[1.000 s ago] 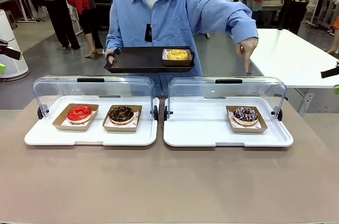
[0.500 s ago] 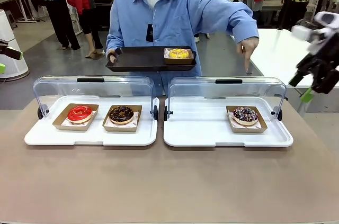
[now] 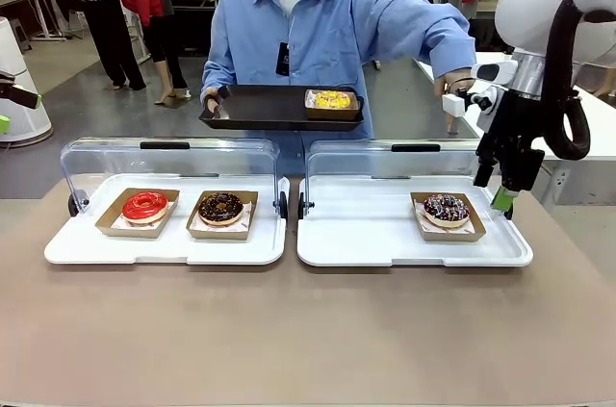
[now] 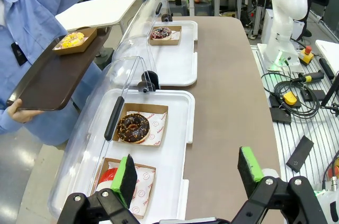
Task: Provide the desired donut to the person.
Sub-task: Pick up and lift the Paper togo box containing the Donut pointed at by the person.
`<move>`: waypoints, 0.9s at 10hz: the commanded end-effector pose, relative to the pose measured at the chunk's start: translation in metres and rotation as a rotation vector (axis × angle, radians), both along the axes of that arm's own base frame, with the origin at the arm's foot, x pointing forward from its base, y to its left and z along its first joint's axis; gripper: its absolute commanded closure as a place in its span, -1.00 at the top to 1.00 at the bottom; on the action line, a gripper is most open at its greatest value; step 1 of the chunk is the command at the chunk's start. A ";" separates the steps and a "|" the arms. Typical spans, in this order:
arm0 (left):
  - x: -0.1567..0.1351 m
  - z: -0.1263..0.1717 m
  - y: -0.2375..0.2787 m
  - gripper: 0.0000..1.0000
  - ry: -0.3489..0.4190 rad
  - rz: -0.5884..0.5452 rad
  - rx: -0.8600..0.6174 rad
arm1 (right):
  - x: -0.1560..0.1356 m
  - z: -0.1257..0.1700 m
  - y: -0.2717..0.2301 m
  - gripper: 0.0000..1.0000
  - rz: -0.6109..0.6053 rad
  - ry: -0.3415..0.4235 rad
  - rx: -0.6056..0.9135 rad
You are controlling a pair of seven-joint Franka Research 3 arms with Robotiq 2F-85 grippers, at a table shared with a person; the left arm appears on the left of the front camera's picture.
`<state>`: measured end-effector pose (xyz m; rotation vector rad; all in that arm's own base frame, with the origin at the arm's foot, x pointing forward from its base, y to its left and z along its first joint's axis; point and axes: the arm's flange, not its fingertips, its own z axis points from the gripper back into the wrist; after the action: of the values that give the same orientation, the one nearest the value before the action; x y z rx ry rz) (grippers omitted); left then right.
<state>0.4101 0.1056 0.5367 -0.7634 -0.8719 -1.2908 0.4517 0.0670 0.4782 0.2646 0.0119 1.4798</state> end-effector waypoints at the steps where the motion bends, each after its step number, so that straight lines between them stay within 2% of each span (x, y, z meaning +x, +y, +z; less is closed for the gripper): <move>1: -0.001 0.002 0.001 1.00 -0.002 -0.003 -0.004 | 0.002 0.006 -0.009 1.00 -0.004 -0.017 0.005; 9: -0.001 0.002 0.001 1.00 -0.002 -0.003 -0.004 | 0.001 0.000 0.000 1.00 0.003 -0.001 0.003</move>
<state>0.4101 0.1057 0.5367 -0.7634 -0.8719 -1.2908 0.4524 0.0667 0.4786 0.2668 0.0093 1.4823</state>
